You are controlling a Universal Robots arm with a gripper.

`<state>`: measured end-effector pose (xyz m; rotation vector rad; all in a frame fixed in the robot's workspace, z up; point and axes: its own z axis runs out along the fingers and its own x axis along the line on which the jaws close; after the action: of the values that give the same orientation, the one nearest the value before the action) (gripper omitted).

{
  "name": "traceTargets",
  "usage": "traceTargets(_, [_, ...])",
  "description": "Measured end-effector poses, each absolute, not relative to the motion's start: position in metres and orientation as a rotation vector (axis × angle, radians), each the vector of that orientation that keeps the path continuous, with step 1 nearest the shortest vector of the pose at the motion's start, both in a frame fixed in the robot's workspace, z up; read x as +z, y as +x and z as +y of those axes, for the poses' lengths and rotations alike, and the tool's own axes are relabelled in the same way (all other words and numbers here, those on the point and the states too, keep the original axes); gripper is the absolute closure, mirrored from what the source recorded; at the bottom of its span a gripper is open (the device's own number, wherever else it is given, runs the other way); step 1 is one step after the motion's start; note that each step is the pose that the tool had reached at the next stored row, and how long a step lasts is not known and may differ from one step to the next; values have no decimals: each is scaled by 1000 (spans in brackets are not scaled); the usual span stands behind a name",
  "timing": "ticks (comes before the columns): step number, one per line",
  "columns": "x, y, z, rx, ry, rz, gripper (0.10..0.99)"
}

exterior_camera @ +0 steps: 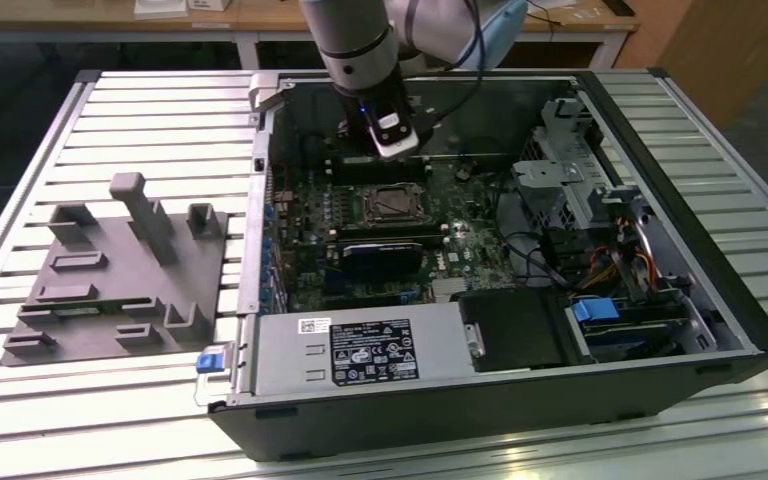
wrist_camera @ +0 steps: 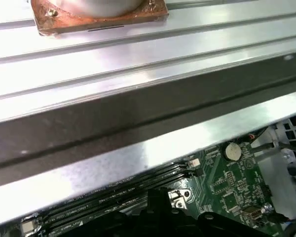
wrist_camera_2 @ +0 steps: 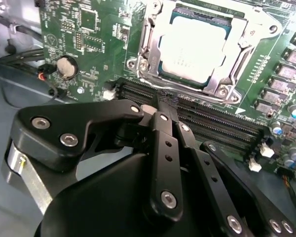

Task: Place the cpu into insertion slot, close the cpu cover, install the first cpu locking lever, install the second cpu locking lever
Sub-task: 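Install the first cpu locking lever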

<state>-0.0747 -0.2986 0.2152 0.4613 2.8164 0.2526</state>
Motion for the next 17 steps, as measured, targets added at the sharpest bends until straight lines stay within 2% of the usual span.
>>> traceTargets(8, [219, -75, -299, 250, 461, 2816, 984])
traceTargets(17, [218, -67, -299, 204, 483, 2917, 984])
